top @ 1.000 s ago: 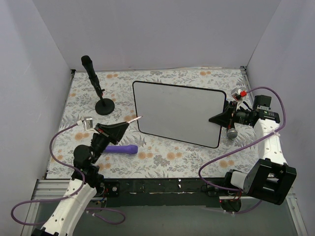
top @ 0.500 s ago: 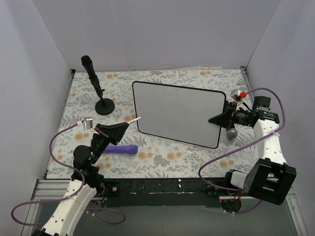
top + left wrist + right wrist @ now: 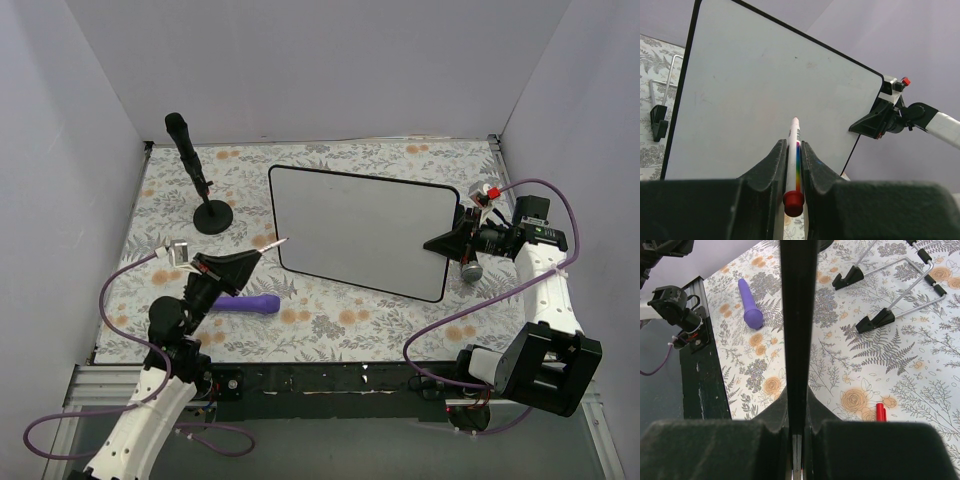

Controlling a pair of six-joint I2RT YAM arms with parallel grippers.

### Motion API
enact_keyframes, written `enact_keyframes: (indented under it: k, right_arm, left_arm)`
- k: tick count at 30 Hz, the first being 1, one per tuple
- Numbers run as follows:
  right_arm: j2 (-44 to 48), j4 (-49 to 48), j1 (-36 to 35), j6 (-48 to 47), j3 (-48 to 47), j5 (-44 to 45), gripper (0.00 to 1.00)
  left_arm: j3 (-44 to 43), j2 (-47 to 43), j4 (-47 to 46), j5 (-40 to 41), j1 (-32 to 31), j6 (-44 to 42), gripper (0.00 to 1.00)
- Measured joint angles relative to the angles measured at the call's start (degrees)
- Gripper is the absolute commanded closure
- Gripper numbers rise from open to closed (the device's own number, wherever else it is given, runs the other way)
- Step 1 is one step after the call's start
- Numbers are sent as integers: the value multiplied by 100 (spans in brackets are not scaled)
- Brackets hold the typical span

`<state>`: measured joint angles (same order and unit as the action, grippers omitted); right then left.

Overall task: Write a sentence on the whiteboard
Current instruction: Hold the whiteboard at the center of the board.

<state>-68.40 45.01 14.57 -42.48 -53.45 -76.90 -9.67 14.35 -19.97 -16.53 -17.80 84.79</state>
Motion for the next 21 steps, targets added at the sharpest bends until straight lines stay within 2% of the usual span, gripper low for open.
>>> enact_keyframes:
  k: [10,11,12,21]
  right_arm:
    - [7,-35,4,15,133,-13,99]
    - [7,-44,4,17,153,-15,1]
    - [7,-44,4,22,162,-15,98]
    - [-33,-15,2,26,229,125,99]
  left_arm:
    - [-35,380,201,-61,2,-195,100]
    - [-35,378,197,-66,0,-210,100]
    - [-35,376,192,-72,0,-236,100]
    - [-35,348,57,-262,0,-365,100]
